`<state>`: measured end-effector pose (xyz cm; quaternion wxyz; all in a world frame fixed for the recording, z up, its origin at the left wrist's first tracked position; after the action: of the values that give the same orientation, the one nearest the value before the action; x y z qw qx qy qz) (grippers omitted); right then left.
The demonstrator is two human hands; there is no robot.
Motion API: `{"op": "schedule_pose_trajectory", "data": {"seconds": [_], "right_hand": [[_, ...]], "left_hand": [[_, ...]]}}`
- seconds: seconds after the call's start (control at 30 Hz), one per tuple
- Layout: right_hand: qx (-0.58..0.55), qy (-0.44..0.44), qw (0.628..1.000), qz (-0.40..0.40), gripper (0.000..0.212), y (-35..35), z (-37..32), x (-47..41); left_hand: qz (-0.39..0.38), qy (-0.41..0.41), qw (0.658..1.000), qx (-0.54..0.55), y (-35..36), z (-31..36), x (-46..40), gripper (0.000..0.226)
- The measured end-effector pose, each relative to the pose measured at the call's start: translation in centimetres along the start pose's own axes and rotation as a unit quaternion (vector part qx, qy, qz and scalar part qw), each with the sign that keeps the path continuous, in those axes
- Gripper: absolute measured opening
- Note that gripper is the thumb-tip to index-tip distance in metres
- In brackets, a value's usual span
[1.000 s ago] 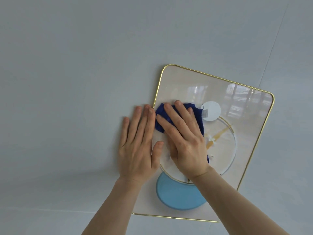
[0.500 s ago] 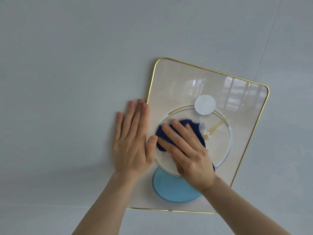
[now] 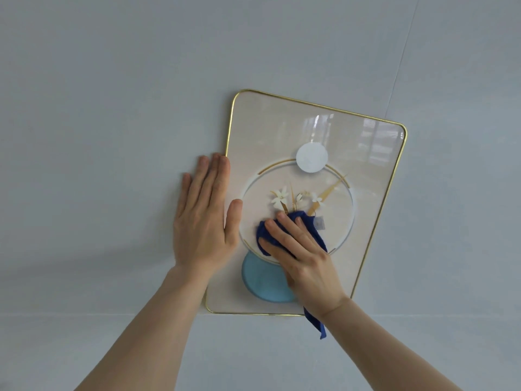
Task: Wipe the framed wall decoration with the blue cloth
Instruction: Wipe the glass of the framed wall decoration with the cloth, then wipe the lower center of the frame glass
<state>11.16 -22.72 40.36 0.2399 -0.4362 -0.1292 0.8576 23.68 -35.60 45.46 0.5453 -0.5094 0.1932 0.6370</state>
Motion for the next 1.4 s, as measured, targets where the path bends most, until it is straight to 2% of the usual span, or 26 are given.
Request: {"op": "schedule_pose_trajectory", "data": {"seconds": [0.1,0.2,0.27,0.33,0.4,0.5,0.6,0.67,0.73,0.8,0.93,1.07,1.17,1.27,1.33,1.4], "right_hand": [[-0.023,0.024,0.999,-0.041,0.057,-1.2,-1.3,-0.4],[-0.078,0.095,0.985,-0.117,0.052,-2.5,-2.1,1.2],[-0.117,0.186,0.962,-0.164,0.044,-3.3,-2.0,3.2],[-0.169,0.276,0.926,-0.192,0.033,-4.2,-1.7,5.2],[-0.212,0.356,0.885,-0.210,0.031,-5.2,-1.3,7.0],[-0.267,0.445,0.835,-0.186,0.037,-6.9,-0.8,8.2],[-0.316,0.488,0.797,-0.165,0.033,-8.7,-0.3,8.3],[-0.365,0.493,0.776,-0.146,0.030,-9.7,-0.1,7.9],[-0.414,0.494,0.753,-0.129,0.028,-10.5,-0.2,7.3],[-0.445,0.502,0.735,-0.102,0.026,-11.2,0.1,7.4],[-0.490,0.524,0.694,-0.061,0.023,-12.1,1.0,9.3],[-0.546,0.526,0.649,-0.072,0.023,-12.9,1.9,12.2],[-0.559,0.508,0.644,-0.123,0.027,-13.1,2.4,14.9],[-0.507,0.474,0.686,-0.217,0.020,-13.3,3.3,18.0],[-0.446,0.447,0.718,-0.291,0.024,-13.2,4.2,21.0],[-0.400,0.443,0.725,-0.342,0.029,-13.3,5.2,24.9]], "left_hand": [[-0.091,-0.030,0.995,0.031,-2.0,0.4,-0.3,0.069],[-0.177,-0.085,0.980,0.039,-4.5,1.0,0.2,0.070],[-0.182,-0.122,0.975,0.047,-6.2,1.0,1.7,0.067],[-0.159,-0.125,0.978,0.053,-7.3,1.1,3.4,0.066],[-0.162,-0.128,0.977,0.051,-7.4,1.2,5.2,0.061],[-0.215,-0.134,0.966,0.045,-6.6,2.3,7.6,0.046],[-0.323,-0.100,0.940,0.053,-4.8,4.3,9.6,0.035],[-0.406,-0.082,0.908,0.061,-3.3,6.0,11.0,0.041],[-0.456,-0.067,0.885,0.068,-2.3,7.5,12.0,0.048],[-0.474,-0.055,0.875,0.080,-1.7,9.2,12.5,0.043],[-0.447,-0.064,0.887,0.095,-0.9,10.7,12.4,0.015],[-0.439,-0.072,0.889,0.107,0.1,12.4,12.8,0.008],[-0.458,-0.067,0.881,0.099,1.6,13.7,13.8,0.003],[-0.484,-0.055,0.871,0.065,3.9,14.4,15.5,0.005],[-0.488,-0.061,0.870,0.034,5.5,14.2,16.7,0.006],[-0.488,-0.076,0.869,0.016,6.9,13.7,17.8,0.006]]}}
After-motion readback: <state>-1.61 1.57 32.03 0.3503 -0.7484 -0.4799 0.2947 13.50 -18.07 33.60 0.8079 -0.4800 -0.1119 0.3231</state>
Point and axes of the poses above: each hand's wrist, its own x-axis away from the middle knuckle, its own y-axis out of the palm, z = x × y, the point moved 7 cm from there along -x, towards the middle knuckle, and after that the axes turned 15 degrees about -y, right-handed, at the moved point
